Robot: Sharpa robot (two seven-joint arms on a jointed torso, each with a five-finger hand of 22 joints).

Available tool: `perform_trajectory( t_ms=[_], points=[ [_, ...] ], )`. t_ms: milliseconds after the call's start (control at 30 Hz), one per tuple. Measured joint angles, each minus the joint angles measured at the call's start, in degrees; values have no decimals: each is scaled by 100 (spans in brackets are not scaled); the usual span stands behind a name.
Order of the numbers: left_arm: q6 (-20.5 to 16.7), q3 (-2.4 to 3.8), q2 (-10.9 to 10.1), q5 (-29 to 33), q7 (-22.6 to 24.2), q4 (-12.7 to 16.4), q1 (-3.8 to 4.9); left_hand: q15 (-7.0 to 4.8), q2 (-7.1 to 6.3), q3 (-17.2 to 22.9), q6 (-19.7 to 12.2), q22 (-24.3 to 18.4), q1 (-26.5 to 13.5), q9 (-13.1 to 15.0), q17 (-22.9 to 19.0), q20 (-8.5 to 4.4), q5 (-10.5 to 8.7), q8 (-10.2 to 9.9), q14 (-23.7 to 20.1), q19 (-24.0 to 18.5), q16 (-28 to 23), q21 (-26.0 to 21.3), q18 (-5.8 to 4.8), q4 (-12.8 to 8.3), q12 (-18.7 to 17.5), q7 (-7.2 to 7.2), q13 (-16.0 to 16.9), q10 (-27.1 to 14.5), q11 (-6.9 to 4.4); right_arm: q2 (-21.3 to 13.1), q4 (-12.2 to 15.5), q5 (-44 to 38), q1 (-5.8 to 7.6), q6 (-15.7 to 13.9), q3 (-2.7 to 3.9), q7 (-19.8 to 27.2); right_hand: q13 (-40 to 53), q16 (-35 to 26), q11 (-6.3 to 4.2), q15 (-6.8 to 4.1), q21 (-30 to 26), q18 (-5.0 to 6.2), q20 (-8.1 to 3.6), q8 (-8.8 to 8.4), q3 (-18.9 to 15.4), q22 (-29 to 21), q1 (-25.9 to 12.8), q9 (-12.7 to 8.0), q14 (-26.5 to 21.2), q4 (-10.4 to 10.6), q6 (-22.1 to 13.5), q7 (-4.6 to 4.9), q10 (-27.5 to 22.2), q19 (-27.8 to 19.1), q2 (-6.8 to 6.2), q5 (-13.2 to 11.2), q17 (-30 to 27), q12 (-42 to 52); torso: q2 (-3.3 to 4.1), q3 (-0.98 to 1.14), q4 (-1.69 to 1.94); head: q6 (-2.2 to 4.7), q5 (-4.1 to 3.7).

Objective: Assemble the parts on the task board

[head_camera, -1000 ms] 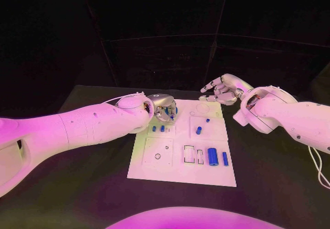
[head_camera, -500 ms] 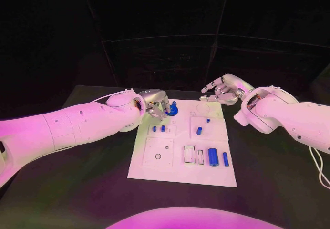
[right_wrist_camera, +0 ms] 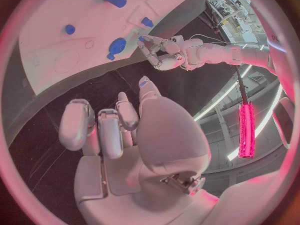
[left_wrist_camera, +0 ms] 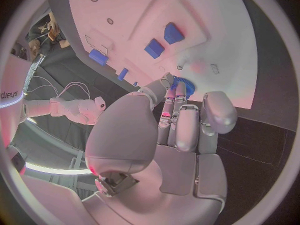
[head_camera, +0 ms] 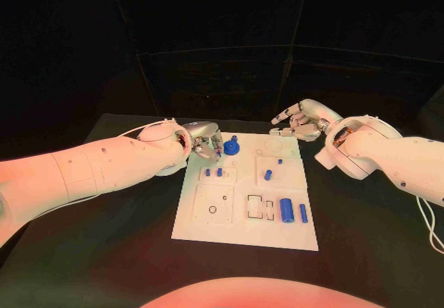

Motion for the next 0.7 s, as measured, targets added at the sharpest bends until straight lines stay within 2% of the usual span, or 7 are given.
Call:
perform_trajectory(
  t_ms=[367,700],
  points=[
    [212,-2,6,18,-18,-118,-9,0,-27,0,0,-1,-26,0,-12,0,0,-22,0,0,0,0,0,0,-9,0,-1,20,20,2,-1,0,0,4,0,0,5,0,0,0,0,0,0,0,-22,0,0,0,0,22,0,0,0,0,0,0,0,0,2,1,-1,-7,8],
    [270,-3,101,24,2,-224,-51,0,-27,-1,0,-1,-26,-8,-22,0,0,-22,0,0,0,0,0,0,-9,0,-8,20,20,9,-7,0,-2,7,0,1,5,0,0,0,0,1,0,0,-22,0,0,0,0,22,0,0,0,0,0,0,4,0,3,-1,-3,-14,16]
  ],
)
